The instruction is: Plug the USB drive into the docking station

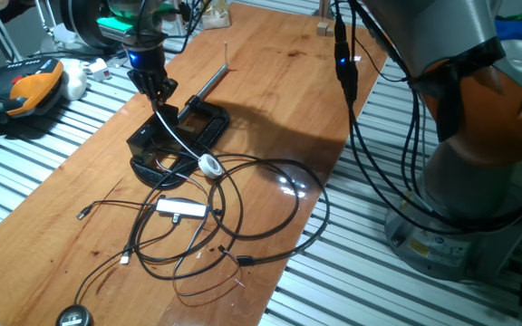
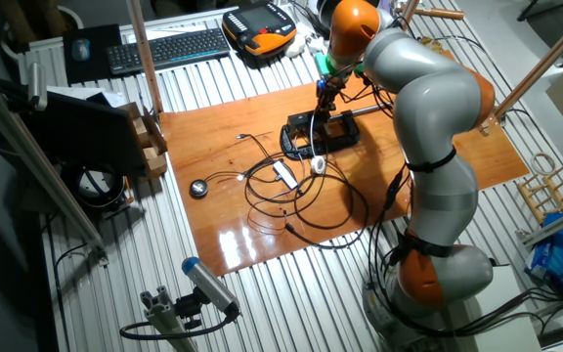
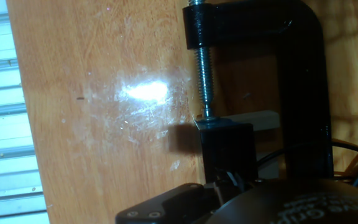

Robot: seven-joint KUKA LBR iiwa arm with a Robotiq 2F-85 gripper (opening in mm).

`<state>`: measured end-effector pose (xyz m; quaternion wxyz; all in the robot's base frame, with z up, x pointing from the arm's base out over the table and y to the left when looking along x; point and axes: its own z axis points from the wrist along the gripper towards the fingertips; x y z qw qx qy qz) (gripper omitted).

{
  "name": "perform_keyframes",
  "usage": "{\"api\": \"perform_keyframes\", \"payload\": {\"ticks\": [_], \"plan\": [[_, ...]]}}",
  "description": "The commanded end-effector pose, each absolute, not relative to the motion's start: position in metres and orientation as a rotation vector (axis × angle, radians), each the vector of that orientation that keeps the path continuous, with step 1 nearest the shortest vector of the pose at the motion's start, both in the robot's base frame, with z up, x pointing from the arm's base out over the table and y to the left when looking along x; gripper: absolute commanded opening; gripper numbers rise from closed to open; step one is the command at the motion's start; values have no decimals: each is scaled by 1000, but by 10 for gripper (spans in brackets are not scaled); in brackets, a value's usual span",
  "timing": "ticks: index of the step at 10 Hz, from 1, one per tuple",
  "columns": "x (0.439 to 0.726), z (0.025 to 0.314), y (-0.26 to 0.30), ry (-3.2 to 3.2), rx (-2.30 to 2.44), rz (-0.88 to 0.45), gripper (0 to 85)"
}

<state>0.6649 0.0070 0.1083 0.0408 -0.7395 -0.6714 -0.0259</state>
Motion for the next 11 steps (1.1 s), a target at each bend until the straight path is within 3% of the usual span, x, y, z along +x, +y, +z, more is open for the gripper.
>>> {"api": "perform_keyframes", "payload": {"ticks": [1,11], "plan": [[665,108,7,-2061,-2268,-81,0],[663,109,8,-2102,-2244,-107,0]]}}
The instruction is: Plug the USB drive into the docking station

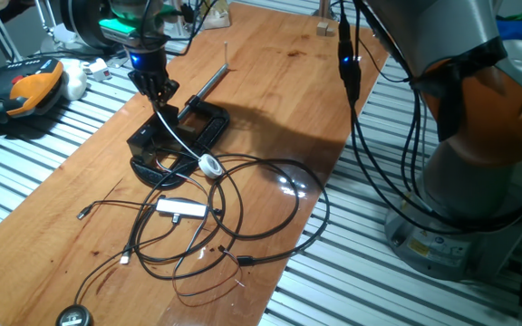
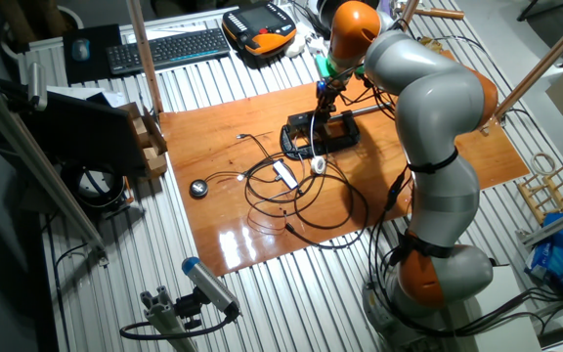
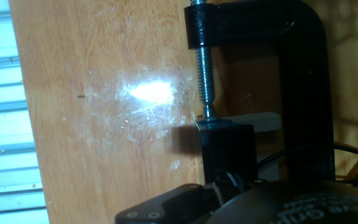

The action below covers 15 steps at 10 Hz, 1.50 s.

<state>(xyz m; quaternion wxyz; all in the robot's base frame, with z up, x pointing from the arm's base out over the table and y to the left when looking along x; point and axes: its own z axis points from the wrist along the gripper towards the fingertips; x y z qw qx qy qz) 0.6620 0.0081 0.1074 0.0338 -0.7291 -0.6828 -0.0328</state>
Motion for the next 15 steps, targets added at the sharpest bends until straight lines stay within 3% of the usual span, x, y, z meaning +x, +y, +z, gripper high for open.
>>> {"api": "perform_keyframes", "payload": {"ticks": [1,4,6,7,9,10,12,15], "plan": [[664,111,8,-2106,-2252,-108,0],[664,111,8,-2100,-2275,-112,510],[664,113,8,-2107,-2286,-110,510],[664,115,7,-2118,-2285,-104,680],[665,132,1,-2155,-2278,-80,680],[664,139,-1,-2183,-2269,-79,510],[663,148,-2,-2263,-2238,-92,510],[663,162,1,-2323,-2198,-102,0]]}}
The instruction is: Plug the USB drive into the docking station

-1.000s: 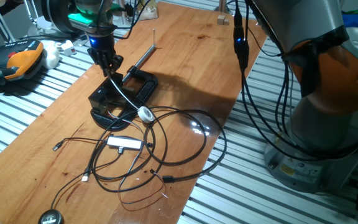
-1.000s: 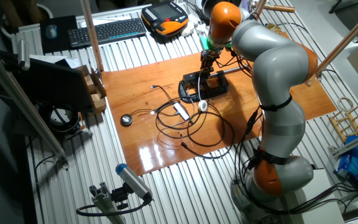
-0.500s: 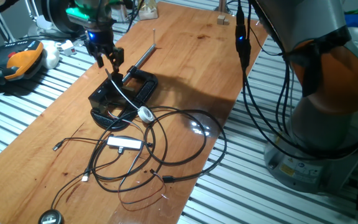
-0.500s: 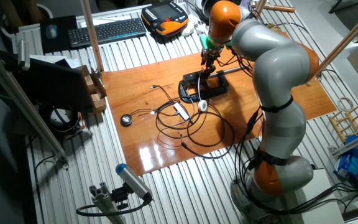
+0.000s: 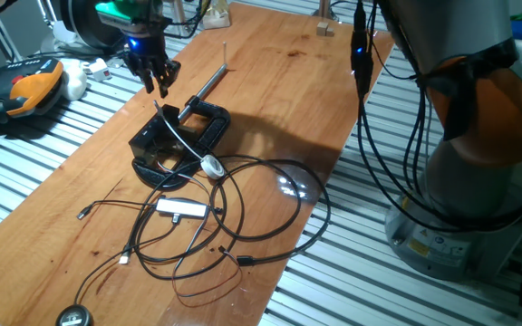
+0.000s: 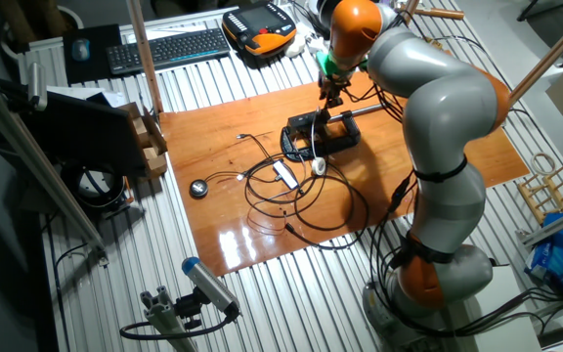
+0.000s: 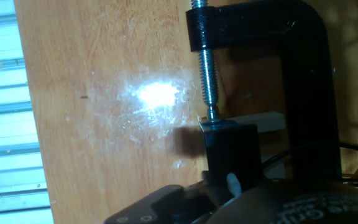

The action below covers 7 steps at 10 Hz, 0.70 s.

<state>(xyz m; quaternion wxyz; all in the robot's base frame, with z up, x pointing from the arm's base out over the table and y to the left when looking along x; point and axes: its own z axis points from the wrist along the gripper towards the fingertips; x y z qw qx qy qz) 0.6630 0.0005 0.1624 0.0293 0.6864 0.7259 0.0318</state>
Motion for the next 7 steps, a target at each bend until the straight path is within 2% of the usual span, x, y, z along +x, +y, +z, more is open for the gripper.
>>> {"api": "perform_keyframes", "payload": {"ticks": [1,7], "plan": [[663,165,1,2252,2099,108,0],[660,179,22,2369,1928,153,0]]}}
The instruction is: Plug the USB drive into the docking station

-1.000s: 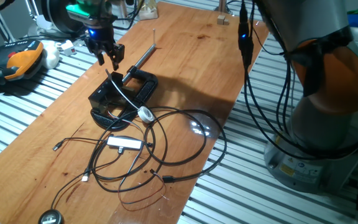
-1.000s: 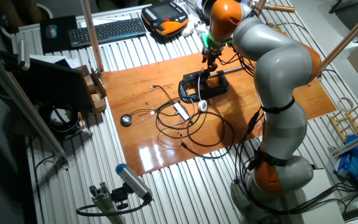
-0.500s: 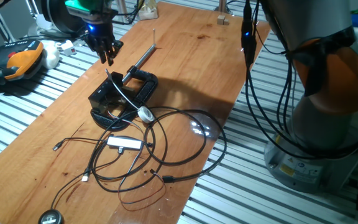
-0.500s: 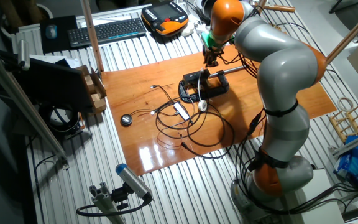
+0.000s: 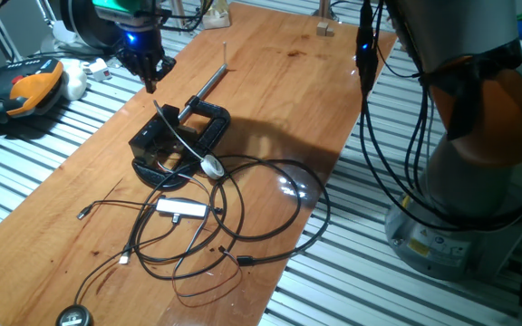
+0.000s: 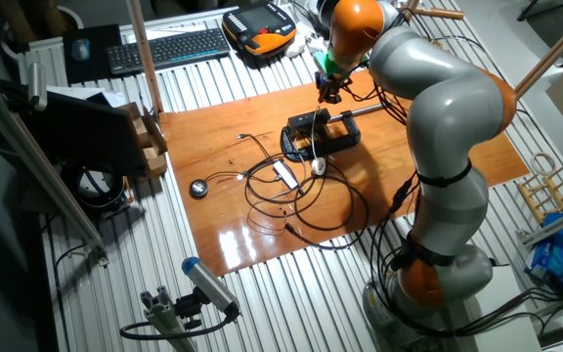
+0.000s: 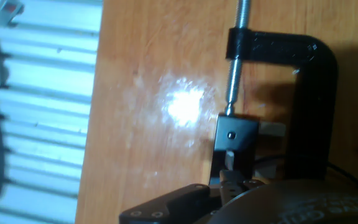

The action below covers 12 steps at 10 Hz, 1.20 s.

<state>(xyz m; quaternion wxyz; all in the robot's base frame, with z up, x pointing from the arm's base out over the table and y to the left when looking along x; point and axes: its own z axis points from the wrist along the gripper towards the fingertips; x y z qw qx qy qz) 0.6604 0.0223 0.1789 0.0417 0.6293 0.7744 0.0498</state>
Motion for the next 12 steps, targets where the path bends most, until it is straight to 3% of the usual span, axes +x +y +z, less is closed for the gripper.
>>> {"api": "perform_keyframes", "payload": {"ticks": [1,5,7,9,12], "plan": [[660,181,27,2390,1903,150,0],[656,190,41,2591,1681,152,0],[649,194,42,2822,1243,126,0],[643,198,36,2971,707,-23,0],[636,200,25,3075,222,45,0]]}}
